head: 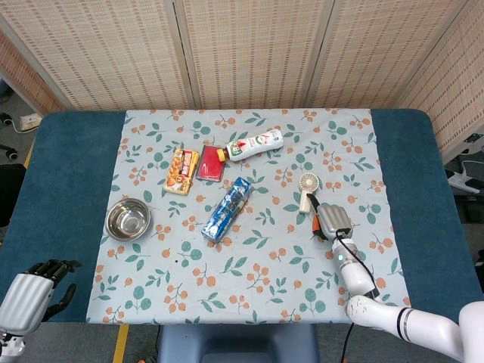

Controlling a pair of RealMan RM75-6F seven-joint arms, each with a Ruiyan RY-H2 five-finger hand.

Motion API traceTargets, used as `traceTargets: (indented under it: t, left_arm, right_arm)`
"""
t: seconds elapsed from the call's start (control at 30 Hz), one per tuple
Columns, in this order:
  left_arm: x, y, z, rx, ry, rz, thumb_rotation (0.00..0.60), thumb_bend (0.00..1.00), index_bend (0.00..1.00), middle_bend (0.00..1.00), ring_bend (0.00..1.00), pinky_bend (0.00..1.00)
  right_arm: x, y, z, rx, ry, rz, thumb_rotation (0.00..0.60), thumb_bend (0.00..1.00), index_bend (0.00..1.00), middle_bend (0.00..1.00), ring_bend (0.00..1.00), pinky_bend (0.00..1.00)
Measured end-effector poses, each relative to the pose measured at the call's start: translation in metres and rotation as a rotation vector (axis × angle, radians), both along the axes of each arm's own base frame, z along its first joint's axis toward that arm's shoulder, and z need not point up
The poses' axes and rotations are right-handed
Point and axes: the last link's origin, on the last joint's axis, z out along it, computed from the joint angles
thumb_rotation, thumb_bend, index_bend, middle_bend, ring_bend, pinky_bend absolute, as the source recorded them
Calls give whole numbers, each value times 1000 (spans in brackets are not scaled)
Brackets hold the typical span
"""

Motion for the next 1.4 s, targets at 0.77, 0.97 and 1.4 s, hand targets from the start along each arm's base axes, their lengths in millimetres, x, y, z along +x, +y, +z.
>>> traceTargets:
  t: [0.77, 0.97, 1.4]
  left_arm:
    - [0, 0, 1, 3, -6, 2, 600, 433, 336, 426, 377, 496]
    - [0, -1, 1, 3, -6, -4, 600, 433, 336, 427, 377, 496]
    - [0, 0, 2, 4, -7, -3, 600, 433, 337, 427, 377, 496]
  right_arm:
    - [-3, -8, -3, -6, -2, -22, 600, 859, 21, 822, 663, 586]
    - [-6, -8, -4, -1, -1, -28, 600, 859, 21, 822, 663, 586]
    - [-8, -9, -5, 0, -2, -35, 600, 859, 21, 822, 663, 586]
